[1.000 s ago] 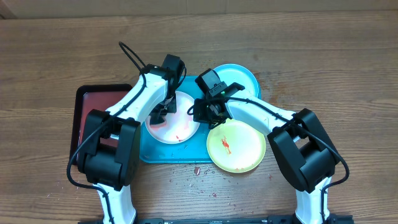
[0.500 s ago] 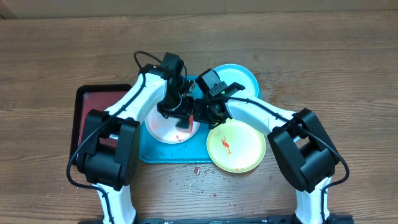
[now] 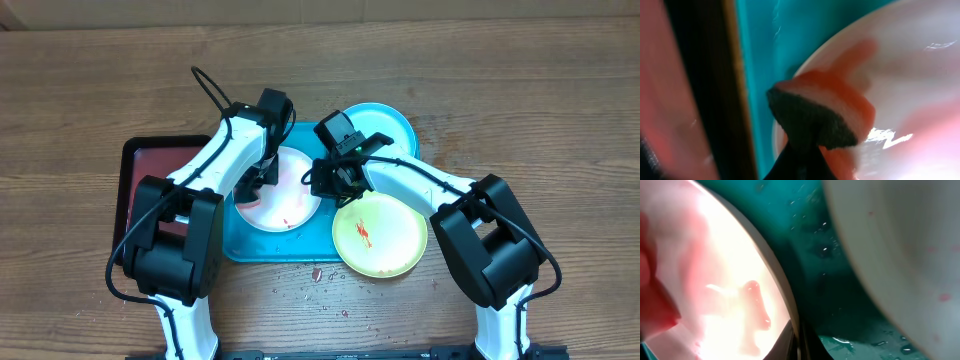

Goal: Clean dirty plates on tray and stack at the side
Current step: 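Scrub the white plate with the sponge held in the left gripper, then lift the sponge back over the black tray with left gripper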

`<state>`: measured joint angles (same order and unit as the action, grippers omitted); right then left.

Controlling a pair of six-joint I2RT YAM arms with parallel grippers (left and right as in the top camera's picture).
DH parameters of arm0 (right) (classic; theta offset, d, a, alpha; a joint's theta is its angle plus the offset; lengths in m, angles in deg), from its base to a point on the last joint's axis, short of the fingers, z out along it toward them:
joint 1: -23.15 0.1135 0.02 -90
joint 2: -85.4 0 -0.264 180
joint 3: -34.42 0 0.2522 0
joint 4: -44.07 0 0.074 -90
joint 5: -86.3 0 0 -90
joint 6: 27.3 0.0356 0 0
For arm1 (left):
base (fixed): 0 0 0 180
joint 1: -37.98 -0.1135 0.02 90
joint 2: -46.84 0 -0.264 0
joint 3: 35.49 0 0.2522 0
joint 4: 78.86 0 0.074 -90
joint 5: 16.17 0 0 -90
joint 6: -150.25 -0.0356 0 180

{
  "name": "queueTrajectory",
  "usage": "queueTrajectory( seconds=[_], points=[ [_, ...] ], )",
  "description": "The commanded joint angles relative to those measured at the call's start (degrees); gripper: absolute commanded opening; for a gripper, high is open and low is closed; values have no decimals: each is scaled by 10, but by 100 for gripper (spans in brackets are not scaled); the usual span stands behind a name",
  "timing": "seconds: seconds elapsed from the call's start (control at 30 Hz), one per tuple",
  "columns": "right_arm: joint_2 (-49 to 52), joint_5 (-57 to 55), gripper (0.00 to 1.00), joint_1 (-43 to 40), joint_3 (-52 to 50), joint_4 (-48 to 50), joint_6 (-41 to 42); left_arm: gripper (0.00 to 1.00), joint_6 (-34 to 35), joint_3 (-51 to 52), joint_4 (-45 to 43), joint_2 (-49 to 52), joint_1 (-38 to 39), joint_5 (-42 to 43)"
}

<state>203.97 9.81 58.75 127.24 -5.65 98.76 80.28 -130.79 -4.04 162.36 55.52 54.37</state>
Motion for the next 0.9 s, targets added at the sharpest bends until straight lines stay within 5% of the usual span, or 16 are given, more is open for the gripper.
queueTrajectory(
  seconds=[0.0, 0.23, 0.67, 0.87],
  points=[
    [10, -8, 4, 0, -12, -6, 0, 4, 7, -6, 37, 10, -3, -8],
    [10, 1, 4, 0, -12, -8, -1, 4, -214, -76, 113, 9, -11, 287],
    [10, 5, 4, 0, -12, -26, -19, 4, -180, -457, 292, 9, -106, 279],
    [10, 5, 4, 0, -1, -41, -35, 4, -172, -521, 358, 3, -155, 279]
  ],
)
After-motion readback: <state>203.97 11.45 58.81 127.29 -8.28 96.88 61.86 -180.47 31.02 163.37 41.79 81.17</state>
